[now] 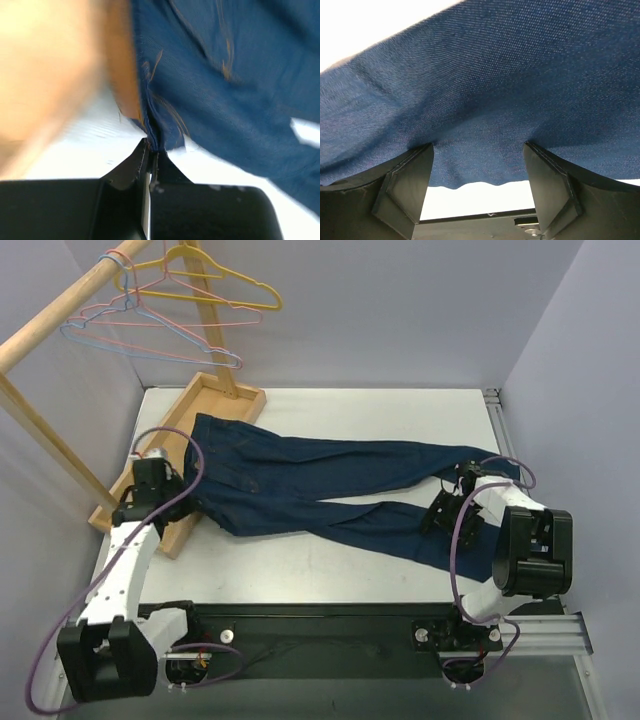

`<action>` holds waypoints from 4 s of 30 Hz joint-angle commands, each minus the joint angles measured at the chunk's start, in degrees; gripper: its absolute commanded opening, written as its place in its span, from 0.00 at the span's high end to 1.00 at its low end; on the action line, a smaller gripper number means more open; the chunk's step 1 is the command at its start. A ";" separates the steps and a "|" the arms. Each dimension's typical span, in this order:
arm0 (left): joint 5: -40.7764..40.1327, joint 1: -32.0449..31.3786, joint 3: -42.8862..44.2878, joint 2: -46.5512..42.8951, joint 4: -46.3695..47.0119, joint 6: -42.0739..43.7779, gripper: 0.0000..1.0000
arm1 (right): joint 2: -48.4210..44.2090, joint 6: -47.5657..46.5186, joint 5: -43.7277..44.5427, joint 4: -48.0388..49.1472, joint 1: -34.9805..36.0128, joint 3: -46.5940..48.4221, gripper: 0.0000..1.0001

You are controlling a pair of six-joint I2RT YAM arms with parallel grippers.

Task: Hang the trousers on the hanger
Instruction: Flatten out the trousers at the center of the board.

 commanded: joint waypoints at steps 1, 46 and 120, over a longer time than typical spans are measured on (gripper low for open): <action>-6.26 7.85 9.30 -9.05 -10.69 5.67 1.00 | 3.05 1.35 2.86 -0.96 -1.09 1.62 0.26; -7.79 12.51 9.66 -6.95 -11.68 6.38 1.00 | 10.09 6.10 0.31 -2.45 -8.91 17.43 1.00; 5.92 31.15 5.71 -2.91 -5.00 7.61 1.00 | 3.58 -1.81 24.83 -6.50 11.12 4.88 0.55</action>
